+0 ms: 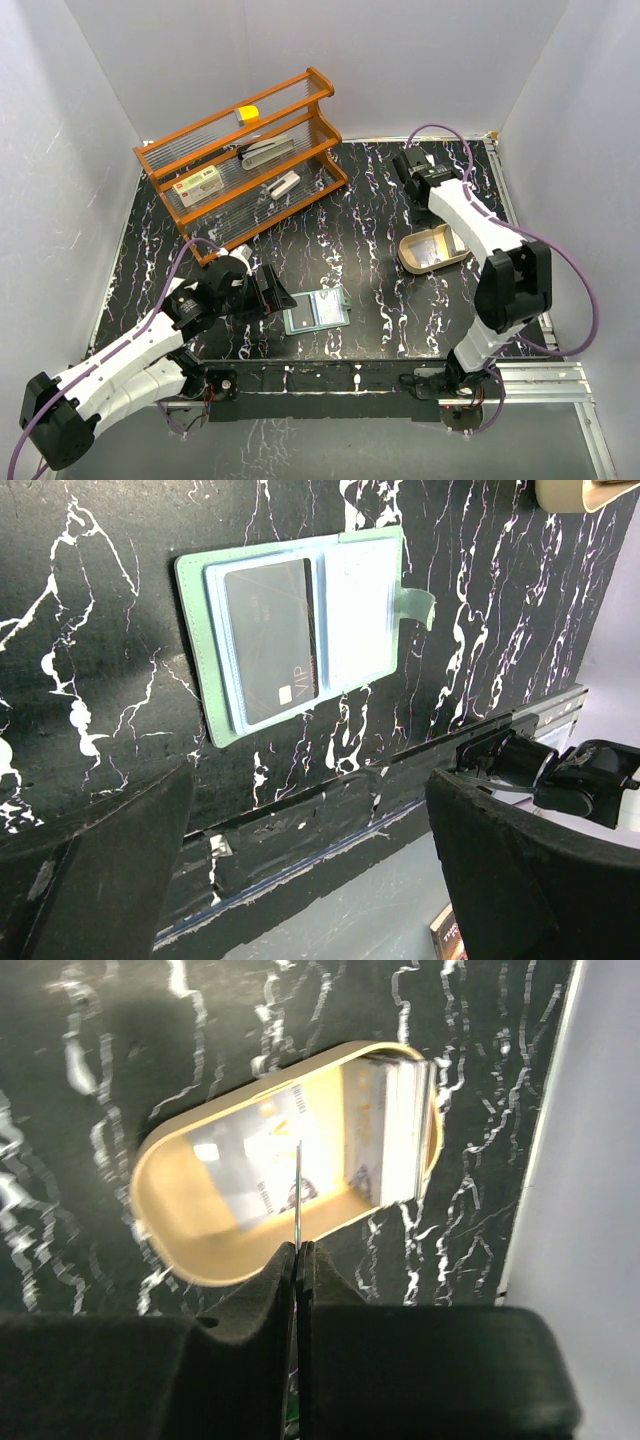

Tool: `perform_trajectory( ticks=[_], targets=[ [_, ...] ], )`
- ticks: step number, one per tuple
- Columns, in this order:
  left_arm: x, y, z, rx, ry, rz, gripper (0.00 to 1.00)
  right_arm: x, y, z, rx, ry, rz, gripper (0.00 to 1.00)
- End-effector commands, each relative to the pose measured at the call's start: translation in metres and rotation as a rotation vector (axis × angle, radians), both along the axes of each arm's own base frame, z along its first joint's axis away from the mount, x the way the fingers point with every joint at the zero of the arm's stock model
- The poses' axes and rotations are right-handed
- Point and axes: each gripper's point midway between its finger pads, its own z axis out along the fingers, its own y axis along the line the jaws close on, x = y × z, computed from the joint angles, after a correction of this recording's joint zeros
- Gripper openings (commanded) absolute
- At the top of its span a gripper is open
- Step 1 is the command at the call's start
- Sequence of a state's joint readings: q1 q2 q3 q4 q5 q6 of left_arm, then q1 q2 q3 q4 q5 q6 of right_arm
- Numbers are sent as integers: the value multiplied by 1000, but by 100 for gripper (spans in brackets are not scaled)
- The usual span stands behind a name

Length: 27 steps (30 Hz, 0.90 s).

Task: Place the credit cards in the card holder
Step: Pick up the credit card from the storage box.

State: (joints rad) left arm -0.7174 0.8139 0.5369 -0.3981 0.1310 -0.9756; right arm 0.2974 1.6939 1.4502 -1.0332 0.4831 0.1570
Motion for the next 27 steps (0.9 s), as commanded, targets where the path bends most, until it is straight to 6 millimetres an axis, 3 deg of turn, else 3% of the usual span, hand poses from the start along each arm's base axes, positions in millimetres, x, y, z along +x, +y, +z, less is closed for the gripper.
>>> perform_trajectory(
  ticks=[1, 6, 12, 17, 20, 27],
  targets=[
    [-6, -1, 7, -20, 33, 8, 99, -12, 40, 41, 172, -97, 73, 0],
    [-4, -9, 25, -93, -9, -3, 98, -31, 88, 70, 423, -148, 204, 0],
    [3, -27, 61, -237, -89, -23, 83, -55, 155, 107, 811, -197, 382, 0],
    [11, -45, 92, -351, -148, -60, 71, -90, 210, 135, 1205, -182, 529, 0],
    [15, -57, 104, -384, -158, -99, 67, -109, 228, 142, 1376, -146, 551, 0],
    [22, -79, 113, -456, -158, -157, 65, -140, 249, 157, 1550, -102, 643, 0]
  ],
)
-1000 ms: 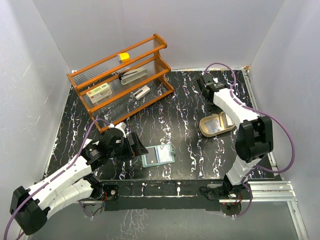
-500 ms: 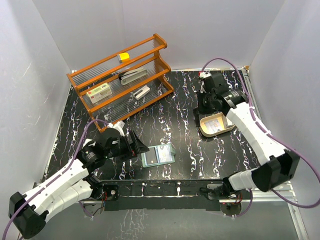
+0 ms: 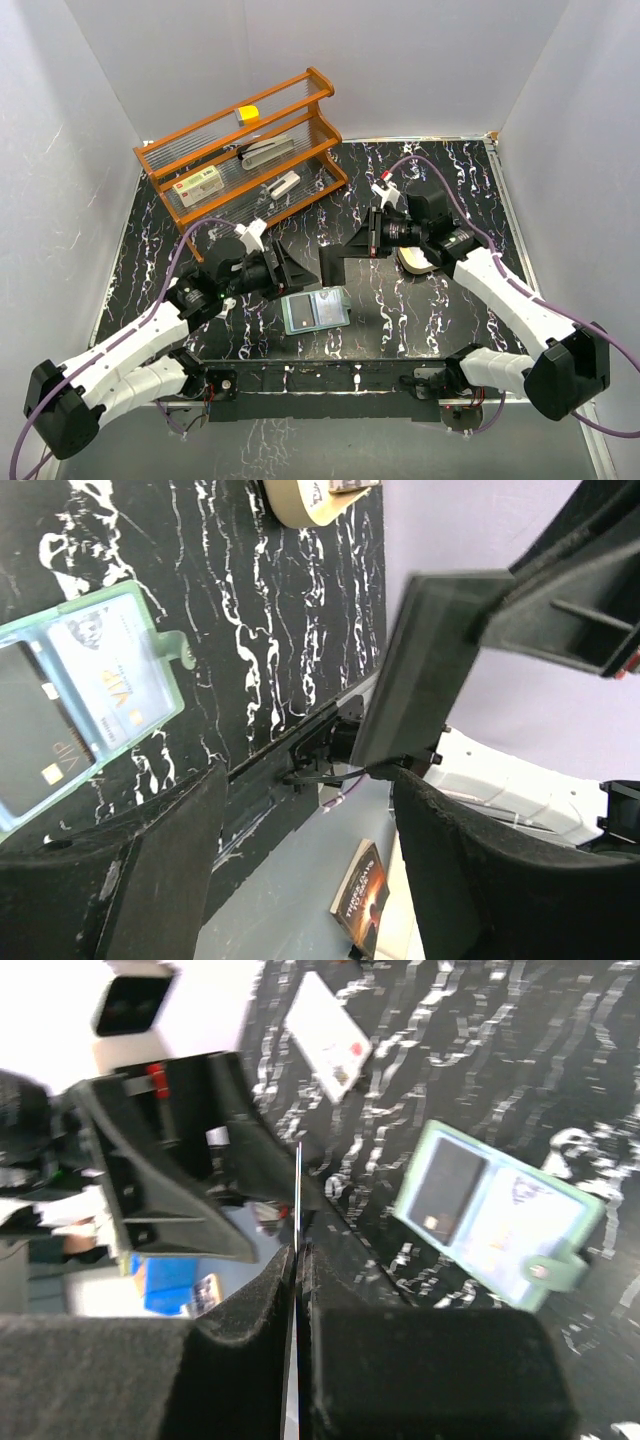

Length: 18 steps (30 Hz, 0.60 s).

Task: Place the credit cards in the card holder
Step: Pick up the credit card from the storage box.

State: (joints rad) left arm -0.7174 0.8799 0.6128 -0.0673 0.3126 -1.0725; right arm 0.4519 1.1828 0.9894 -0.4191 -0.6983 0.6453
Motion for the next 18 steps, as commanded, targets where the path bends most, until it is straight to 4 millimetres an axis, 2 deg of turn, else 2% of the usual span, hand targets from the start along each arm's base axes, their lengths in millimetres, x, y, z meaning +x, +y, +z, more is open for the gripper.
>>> perform_trajectory(
  ticks=[1, 8, 11, 16, 18],
  targets=[
    [1, -18, 28, -114, -42, -58, 64, -19, 20, 60, 231, -115, 126, 0],
    [11, -31, 42, -210, -63, -51, 56, -27, 21, 49, 255, -56, 148, 0],
    [8, -39, 51, -269, -57, -90, 48, -30, 22, 48, 273, -42, 154, 0],
    [8, -40, 43, -253, -43, -98, 32, -32, 22, 41, 281, -22, 148, 0],
    [9, -38, 40, -244, -42, -86, 19, -35, 22, 41, 292, -15, 151, 2]
  ],
)
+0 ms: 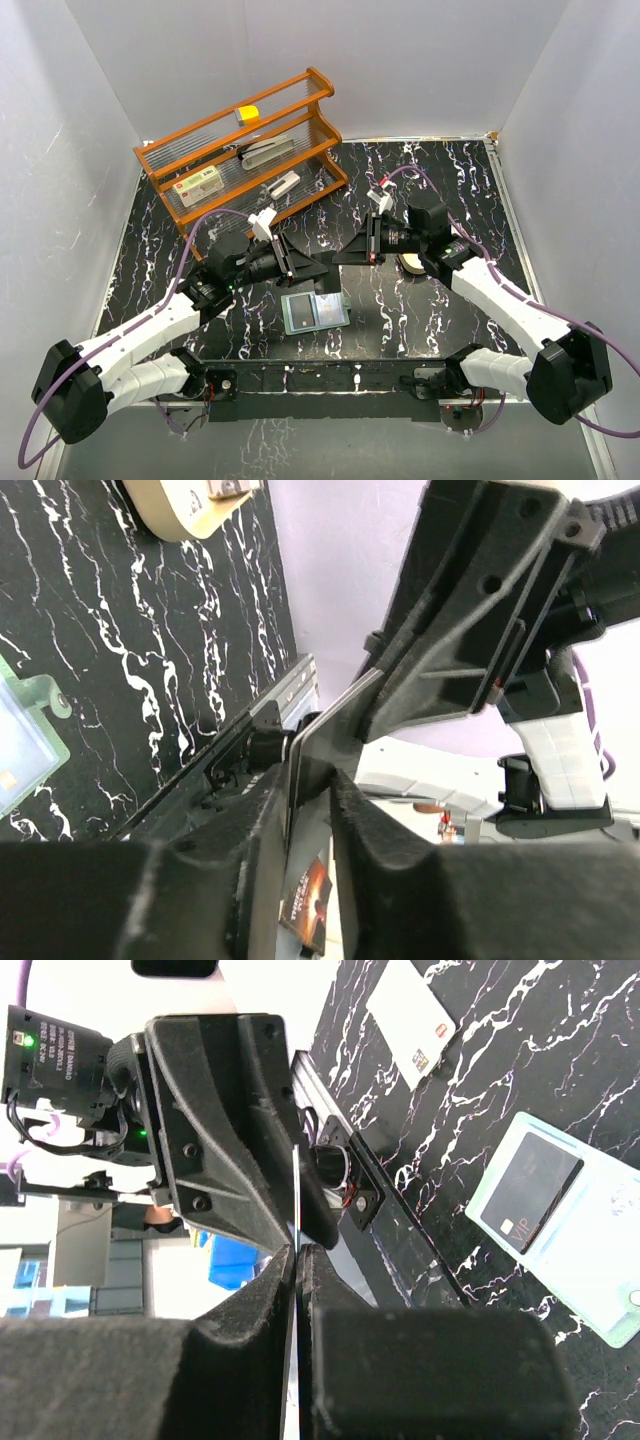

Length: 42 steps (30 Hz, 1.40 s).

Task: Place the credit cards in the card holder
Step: Pick up the credit card from the storage box.

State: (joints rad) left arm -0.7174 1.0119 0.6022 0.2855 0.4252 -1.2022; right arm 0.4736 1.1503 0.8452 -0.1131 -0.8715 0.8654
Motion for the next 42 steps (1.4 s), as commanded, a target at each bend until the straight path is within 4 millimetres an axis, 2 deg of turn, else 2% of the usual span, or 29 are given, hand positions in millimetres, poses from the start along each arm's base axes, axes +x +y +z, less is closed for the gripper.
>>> perform_trajectory(
  ticks=[1, 2, 3, 6, 8, 15, 20, 23, 29, 35, 42],
  targets=[
    [-5, -1, 3, -19, -20, -18, 10, -10, 2, 24, 90, -72, 38, 3],
    [-4, 0, 4, -18, -21, -16, 2, -12, 1, 24, 94, -69, 43, 5],
    [-4, 0, 3, -14, -21, -14, 0, -14, 2, 23, 99, -65, 50, 10],
    [-4, 0, 5, -7, -36, -19, 0, -18, 1, 21, 106, -49, 67, 25],
    [-6, 0, 7, -9, -49, -30, 0, -20, 1, 20, 105, -47, 68, 31],
    [-11, -2, 19, -64, -94, -62, 0, -25, 4, 13, 117, -18, 68, 36],
    [-15, -3, 26, -108, -113, -86, 1, -31, 9, 17, 158, -16, 85, 38],
    [-16, -2, 20, -79, -107, -81, 3, -37, 12, 30, 219, -25, 105, 38],
    [-16, 10, -2, 40, -90, -49, 13, -46, 10, 40, 282, -29, 139, 26],
    [-19, 15, -4, 57, -91, -46, 16, -53, 9, 45, 305, -42, 179, 20],
    [-23, 15, -2, 26, -90, -54, 17, -56, 8, 48, 306, -46, 196, 19]
  ],
)
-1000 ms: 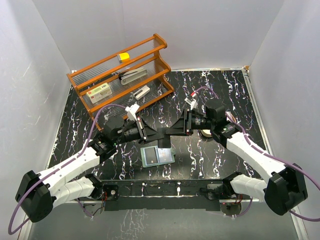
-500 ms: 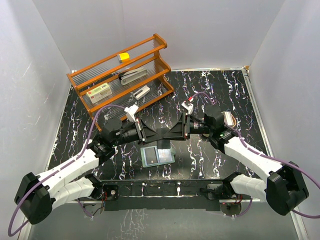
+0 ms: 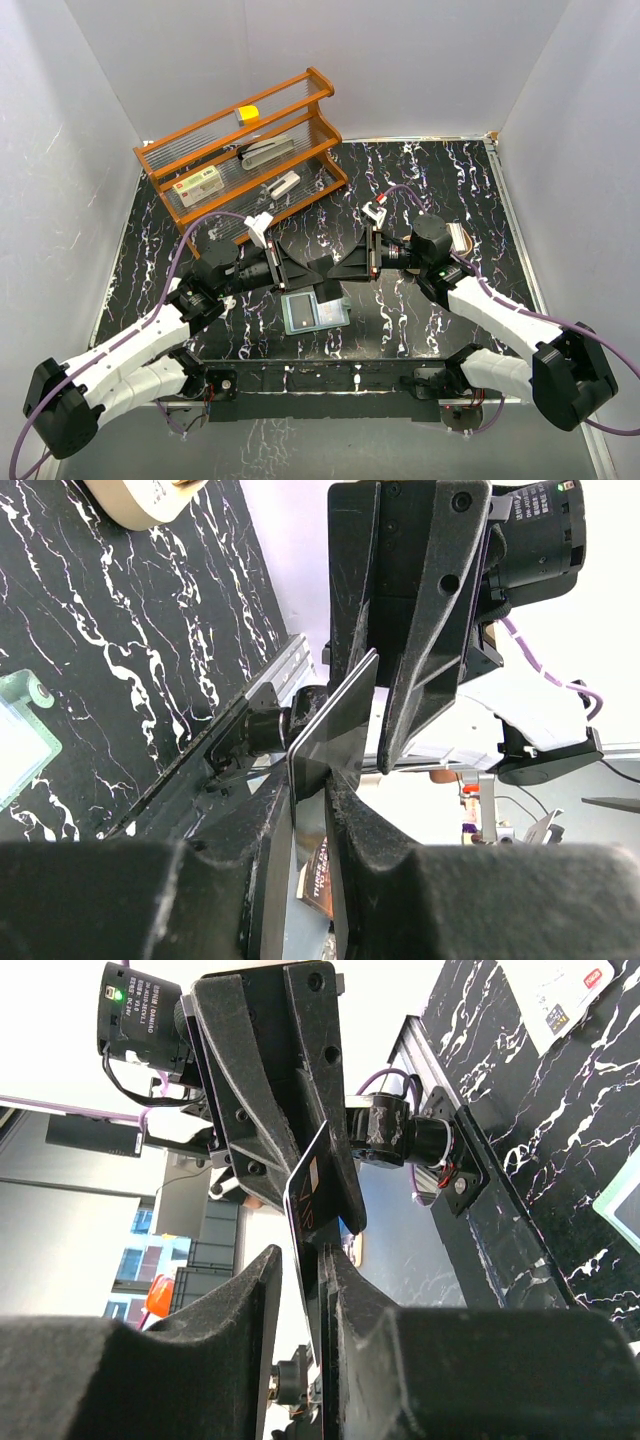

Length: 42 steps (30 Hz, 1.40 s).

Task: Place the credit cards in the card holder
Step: Pick up the credit card from the storage box.

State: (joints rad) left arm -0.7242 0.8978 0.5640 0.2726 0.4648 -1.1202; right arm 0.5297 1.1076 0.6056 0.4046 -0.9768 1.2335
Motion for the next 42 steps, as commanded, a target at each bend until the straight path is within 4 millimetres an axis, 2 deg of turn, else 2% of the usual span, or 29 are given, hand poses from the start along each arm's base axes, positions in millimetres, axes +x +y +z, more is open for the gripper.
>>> perform_trajectory(
  ticks=[1, 7, 18, 25, 27, 30, 31, 34, 39, 42],
  targets=[
    [-1, 4, -14, 39, 24, 9, 17, -16, -3, 37, 96, -139, 68, 18],
    [-3, 4, -8, 8, 21, 6, 15, -17, -4, 36, 95, -134, 70, 16],
    [-8, 5, -4, -25, 29, -3, 13, -20, -6, 46, 131, -133, 63, 15],
    [-10, 5, 0, -48, 28, -10, 14, -22, -7, 49, 157, -121, 57, 10],
    [-11, 5, 3, -62, 30, -13, 19, -22, -8, 51, 167, -121, 46, 8],
    [-10, 4, 10, -104, 38, -3, 42, -15, -8, 56, 183, -124, -12, 4],
    [-10, 4, 13, -125, 44, 1, 47, -13, -8, 57, 190, -121, -33, 2],
    [-8, 4, 13, -134, 46, 12, 55, -7, -9, 60, 222, -103, -77, 0],
    [-4, 1, 7, -116, 51, 12, 56, -5, -5, 56, 216, -86, -85, 0],
    [-3, -1, 4, -104, 58, 9, 43, -4, -3, 53, 208, -88, -89, 0]
  ],
)
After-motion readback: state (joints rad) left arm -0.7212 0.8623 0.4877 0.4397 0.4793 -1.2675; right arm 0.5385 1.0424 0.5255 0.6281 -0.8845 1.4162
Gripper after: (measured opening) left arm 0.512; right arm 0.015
